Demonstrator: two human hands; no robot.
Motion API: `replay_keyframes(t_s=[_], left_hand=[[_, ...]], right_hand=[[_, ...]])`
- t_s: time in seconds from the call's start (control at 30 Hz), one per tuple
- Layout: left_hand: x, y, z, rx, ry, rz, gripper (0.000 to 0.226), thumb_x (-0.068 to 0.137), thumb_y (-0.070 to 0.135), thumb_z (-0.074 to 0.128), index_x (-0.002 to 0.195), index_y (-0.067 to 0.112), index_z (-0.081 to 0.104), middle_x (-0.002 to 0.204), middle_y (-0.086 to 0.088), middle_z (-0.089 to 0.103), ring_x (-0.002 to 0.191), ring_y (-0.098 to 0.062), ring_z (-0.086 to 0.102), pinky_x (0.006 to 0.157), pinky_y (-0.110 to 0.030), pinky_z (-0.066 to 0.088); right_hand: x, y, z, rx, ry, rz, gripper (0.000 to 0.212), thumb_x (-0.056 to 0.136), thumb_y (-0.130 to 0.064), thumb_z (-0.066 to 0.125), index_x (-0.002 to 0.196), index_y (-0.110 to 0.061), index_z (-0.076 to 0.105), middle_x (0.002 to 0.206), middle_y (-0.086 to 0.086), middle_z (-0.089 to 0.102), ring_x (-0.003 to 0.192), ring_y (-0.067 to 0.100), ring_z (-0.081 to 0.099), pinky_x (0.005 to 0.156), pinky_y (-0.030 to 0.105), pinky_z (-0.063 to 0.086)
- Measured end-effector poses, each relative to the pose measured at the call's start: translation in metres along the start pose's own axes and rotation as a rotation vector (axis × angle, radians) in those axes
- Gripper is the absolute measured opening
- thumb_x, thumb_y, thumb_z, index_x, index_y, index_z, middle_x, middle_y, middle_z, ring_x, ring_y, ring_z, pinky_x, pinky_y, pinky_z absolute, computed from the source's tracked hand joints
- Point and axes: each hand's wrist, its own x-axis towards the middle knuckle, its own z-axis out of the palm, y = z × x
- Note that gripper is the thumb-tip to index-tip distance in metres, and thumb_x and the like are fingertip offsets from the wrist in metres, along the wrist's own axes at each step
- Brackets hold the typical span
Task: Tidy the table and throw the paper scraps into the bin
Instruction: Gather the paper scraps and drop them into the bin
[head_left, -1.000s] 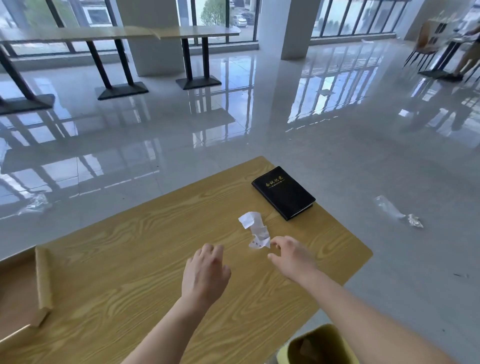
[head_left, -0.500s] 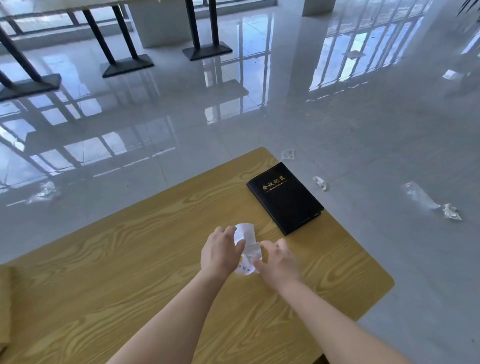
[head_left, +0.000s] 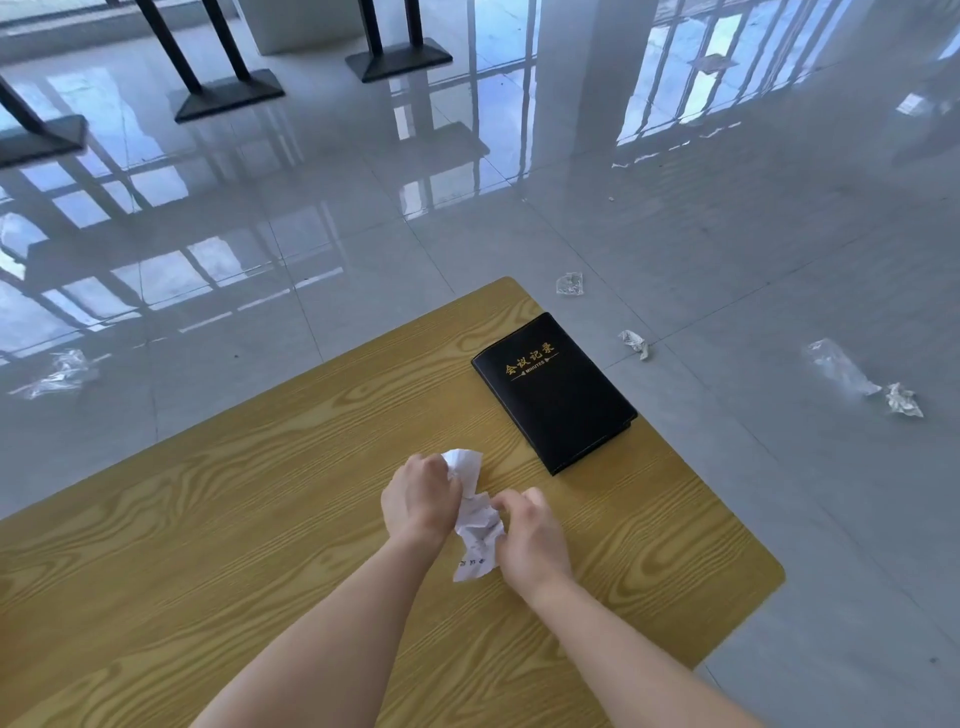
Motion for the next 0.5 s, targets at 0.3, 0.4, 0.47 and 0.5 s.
replay_keyframes(t_s=[0.3,0.4,0.47,0.5], left_hand=[[-0.012,-0.04,-0.025,-0.042,0.122,-0.018,0.02,0.092,0.028,0.052,0.088,0.022,0.07,0.09,0.003,0.065,0.073,-0.022,0.058,0.062,-0.033,0.048],[-0.021,-0.053,-0.032,-0.053,0.153,-0.017,0.018,0.092,0.028,0.053,0.087,0.023,0.07,0.086,0.005,0.064,0.073,-0.022,0.06,0.062,-0.034,0.05],[-0.027,-0.059,-0.036,-0.056,0.17,-0.014,0.018,0.092,0.028,0.054,0.086,0.024,0.07,0.084,0.005,0.064,0.072,-0.022,0.059,0.061,-0.033,0.05],[-0.031,-0.062,-0.037,-0.052,0.173,-0.012,0.018,0.092,0.028,0.053,0.085,0.024,0.069,0.084,0.005,0.064,0.071,-0.022,0.059,0.061,-0.033,0.05]], right_hand=[[-0.005,-0.016,0.015,-0.368,-0.1,-0.426,0.034,0.086,-0.03,0.07,0.117,-0.023,0.058,0.12,-0.003,0.054,0.109,0.02,0.045,0.093,0.032,0.044],[-0.007,-0.017,0.02,-0.457,-0.113,-0.385,0.018,0.09,-0.017,0.064,0.107,-0.018,0.059,0.117,0.0,0.052,0.101,0.02,0.045,0.086,0.03,0.047],[-0.008,-0.014,0.02,-0.436,-0.086,-0.369,0.011,0.094,-0.014,0.058,0.105,-0.016,0.062,0.112,0.001,0.055,0.095,0.018,0.046,0.075,0.028,0.047],[-0.008,-0.013,0.019,-0.42,-0.075,-0.378,0.016,0.096,-0.016,0.056,0.11,-0.016,0.063,0.11,0.001,0.057,0.094,0.019,0.047,0.071,0.028,0.046]])
